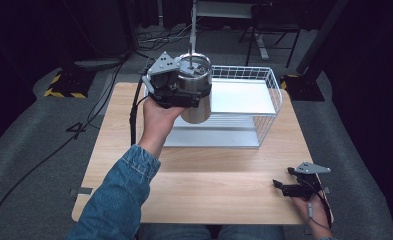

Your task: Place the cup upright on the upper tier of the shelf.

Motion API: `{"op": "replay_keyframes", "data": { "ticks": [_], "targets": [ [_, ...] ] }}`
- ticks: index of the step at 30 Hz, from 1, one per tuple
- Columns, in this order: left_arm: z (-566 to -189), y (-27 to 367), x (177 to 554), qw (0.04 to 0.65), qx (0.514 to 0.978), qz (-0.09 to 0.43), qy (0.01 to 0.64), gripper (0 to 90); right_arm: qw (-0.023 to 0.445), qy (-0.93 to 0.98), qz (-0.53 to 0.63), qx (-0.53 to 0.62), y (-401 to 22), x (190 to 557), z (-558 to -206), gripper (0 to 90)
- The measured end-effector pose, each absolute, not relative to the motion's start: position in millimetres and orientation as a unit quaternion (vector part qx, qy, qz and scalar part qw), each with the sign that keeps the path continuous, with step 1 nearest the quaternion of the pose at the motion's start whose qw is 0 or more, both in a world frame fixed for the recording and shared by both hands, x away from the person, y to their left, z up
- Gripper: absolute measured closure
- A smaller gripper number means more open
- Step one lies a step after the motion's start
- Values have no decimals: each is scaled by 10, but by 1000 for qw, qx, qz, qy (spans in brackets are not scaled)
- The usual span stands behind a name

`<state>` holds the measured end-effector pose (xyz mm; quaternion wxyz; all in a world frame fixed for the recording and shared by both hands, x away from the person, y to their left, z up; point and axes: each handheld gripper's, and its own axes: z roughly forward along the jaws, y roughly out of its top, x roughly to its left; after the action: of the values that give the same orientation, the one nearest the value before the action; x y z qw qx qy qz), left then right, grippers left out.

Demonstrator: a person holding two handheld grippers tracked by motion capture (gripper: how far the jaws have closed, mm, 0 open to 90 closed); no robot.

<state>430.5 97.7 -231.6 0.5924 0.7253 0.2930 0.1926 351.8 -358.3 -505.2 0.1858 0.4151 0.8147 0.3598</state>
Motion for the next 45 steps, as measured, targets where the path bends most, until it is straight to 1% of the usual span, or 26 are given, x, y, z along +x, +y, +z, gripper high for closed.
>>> {"op": "replay_keyframes", "data": {
  "ticks": [16, 27, 37, 45],
  "targets": [
    [-2241, 658, 4766, 582, 712, 217, 327, 36, 187, 815, 360, 414, -3581, 3513, -5050, 170],
    [-2269, 509, 5015, 575, 707, 223, 347, 36, 184, 815, 362, 414, -3581, 3513, -5050, 175],
    [-2287, 415, 5180, 565, 703, 233, 364, 36, 185, 815, 362, 413, -3582, 3512, -5050, 176],
    [-2317, 317, 5244, 541, 718, 246, 362, 36, 184, 815, 362, 413, -3581, 3510, -5048, 180]
  ]
}}
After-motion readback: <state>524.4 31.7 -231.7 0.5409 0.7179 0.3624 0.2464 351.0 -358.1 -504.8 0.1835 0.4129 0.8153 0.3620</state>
